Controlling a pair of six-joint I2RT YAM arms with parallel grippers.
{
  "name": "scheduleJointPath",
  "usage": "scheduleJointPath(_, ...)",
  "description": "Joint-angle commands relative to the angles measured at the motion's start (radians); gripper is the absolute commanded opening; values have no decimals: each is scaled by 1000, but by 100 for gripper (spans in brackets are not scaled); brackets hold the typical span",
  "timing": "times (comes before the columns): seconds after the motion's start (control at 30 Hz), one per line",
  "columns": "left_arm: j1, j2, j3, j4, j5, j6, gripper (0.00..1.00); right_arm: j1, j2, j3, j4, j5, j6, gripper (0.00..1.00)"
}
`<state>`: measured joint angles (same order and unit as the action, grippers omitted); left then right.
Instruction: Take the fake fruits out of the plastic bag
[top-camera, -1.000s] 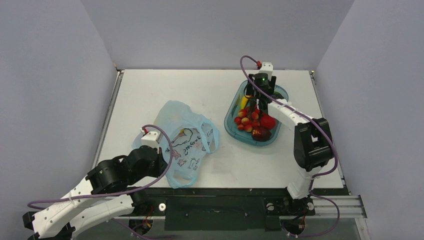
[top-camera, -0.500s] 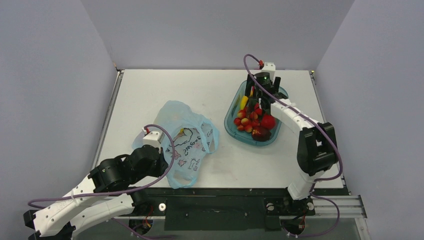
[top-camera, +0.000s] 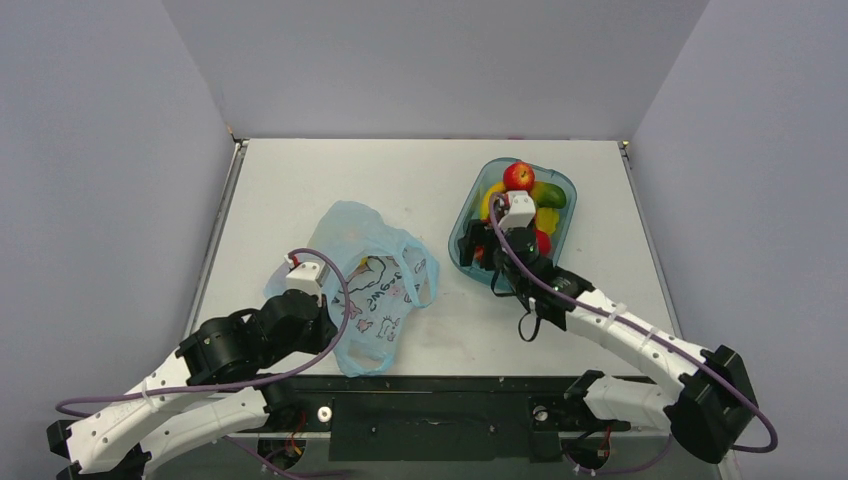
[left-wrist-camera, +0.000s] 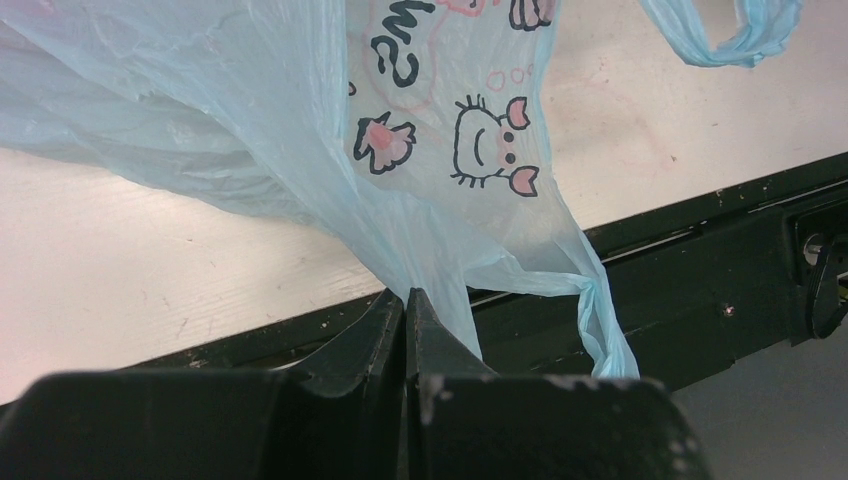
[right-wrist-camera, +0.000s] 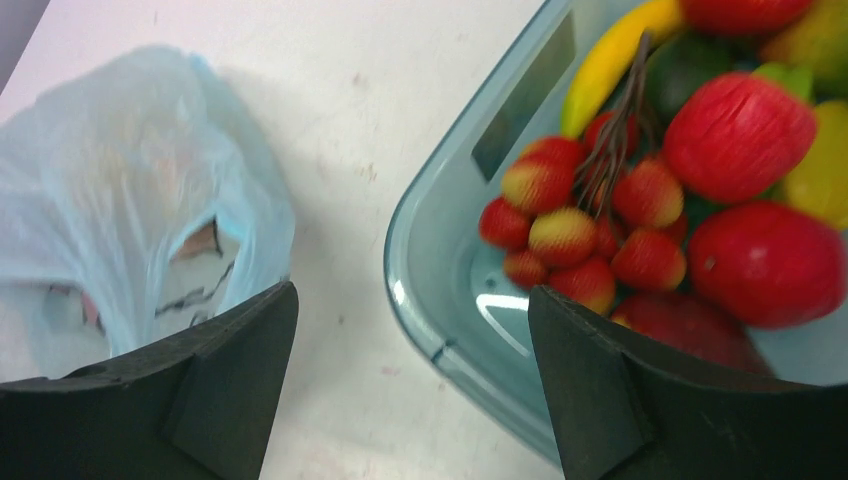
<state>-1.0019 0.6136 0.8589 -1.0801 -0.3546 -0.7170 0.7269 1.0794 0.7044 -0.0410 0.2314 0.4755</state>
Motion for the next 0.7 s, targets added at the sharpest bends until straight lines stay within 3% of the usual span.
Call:
scheduleJointPath(0.0, -7, -17, 1, 55, 14, 20, 0, 91, -156, -111, 44, -17, 69, 80)
scheduleJointPath(0.17, -8, -26, 2, 58, 17, 20, 0, 272, -248, -280, 79, -36, 56, 81)
scheduleJointPath(0.33, -7, -25, 2, 58, 14, 20, 0, 500, -282, -329, 184, -57, 68, 74)
scheduleJointPath(0.43, -7, -16, 2, 58, 20, 23, 0, 580, -257, -319, 313, -57, 97, 68)
scheduleJointPath(0.53, -8, -5, 1, 59, 23, 23, 0, 611, -169, -228, 362, -52, 109, 52)
scheduleJointPath(0.67, -7, 10, 2, 58, 25, 24, 0, 615, -57, -113, 398, -35, 28, 50)
